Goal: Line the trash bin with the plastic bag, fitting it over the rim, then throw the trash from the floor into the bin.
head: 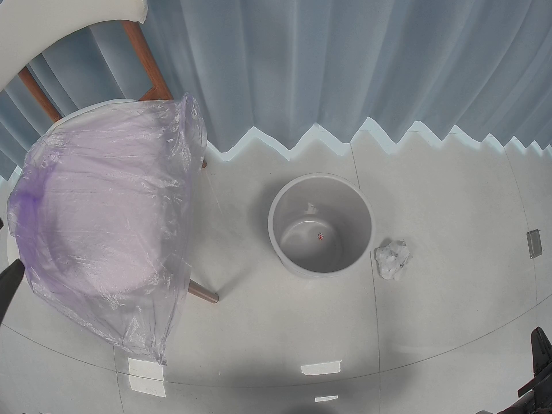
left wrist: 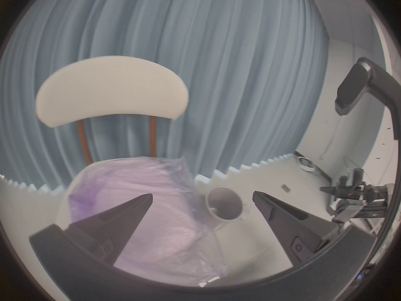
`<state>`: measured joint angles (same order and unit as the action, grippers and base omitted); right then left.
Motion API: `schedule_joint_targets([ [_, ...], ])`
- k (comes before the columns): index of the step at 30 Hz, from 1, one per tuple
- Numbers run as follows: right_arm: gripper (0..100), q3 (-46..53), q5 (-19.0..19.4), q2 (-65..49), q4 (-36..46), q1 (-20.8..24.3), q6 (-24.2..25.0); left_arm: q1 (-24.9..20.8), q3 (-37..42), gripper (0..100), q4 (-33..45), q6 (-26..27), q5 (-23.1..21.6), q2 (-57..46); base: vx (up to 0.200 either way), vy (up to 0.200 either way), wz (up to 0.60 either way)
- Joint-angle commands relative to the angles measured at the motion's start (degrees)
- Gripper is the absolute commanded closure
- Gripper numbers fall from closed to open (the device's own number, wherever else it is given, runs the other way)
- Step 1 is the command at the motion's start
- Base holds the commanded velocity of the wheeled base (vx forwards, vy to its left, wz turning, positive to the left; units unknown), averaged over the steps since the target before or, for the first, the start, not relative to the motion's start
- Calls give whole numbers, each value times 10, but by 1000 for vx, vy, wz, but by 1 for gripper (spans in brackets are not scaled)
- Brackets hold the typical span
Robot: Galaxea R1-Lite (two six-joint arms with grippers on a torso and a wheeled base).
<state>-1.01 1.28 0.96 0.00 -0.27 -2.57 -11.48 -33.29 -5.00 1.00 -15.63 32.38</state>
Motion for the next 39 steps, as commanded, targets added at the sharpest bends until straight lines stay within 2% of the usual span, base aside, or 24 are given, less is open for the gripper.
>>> schedule_joint_targets([
  [1, 100, 10, 0, -10, 0, 0, 0, -93, -69, 0, 1, 1, -36, 118, 0, 0, 0],
  [7, 100, 10, 0, -10, 0, 0, 1, -161, -121, 0, 0, 27, -35, 219, 0, 0, 0],
  [11, 100, 10, 0, -10, 0, 0, 2, -163, -137, 0, 0, 64, -23, 274, 0, 0, 0],
  [15, 100, 10, 0, -10, 0, 0, 4, -173, -149, 0, 1, 110, 28, 323, 0, 0, 0],
  [18, 100, 10, 0, -10, 0, 0, 4, -231, -165, 0, 2, 119, 101, 364, 0, 0, 0],
  [21, 100, 10, 0, -10, 0, 0, 5, -292, -190, 0, 1, 117, 206, 405, 0, 0, 0],
  [22, 100, 10, 0, -10, 0, 0, 5, -298, -194, 0, 1, 117, 218, 413, 0, 0, 0],
  [24, 100, 10, 0, -10, 0, 0, 7, -329, -217, 0, 3, 117, 282, 446, 0, 0, 0],
  [25, 100, 10, 0, -10, 0, 0, 7, -332, -221, 0, 4, 117, 291, 451, 0, 0, 0],
  [27, 100, 10, 0, -10, 0, 0, 10, -354, -239, 0, 5, 122, 384, 488, 0, 0, 0],
  [30, 100, 10, -1, -10, 0, 0, 13, -391, -269, 0, 3, 117, 488, 535, 0, 0, 0],
  [31, 100, 10, -1, -10, 0, 0, 13, -392, -271, 0, 3, 117, 492, 536, 0, 0, 0],
  [32, 100, 10, -1, -10, 0, 0, 13, -393, -282, 0, 8, 124, 528, 551, 0, 0, 0],
  [35, 100, 10, -1, -10, 0, 0, 13, -380, -302, 0, 10, 143, 590, 590, 0, 0, 0],
  [39, 100, 10, -1, -10, 0, 0, 13, -369, -296, 0, 11, 161, 628, 617, 0, 0, 0],
])
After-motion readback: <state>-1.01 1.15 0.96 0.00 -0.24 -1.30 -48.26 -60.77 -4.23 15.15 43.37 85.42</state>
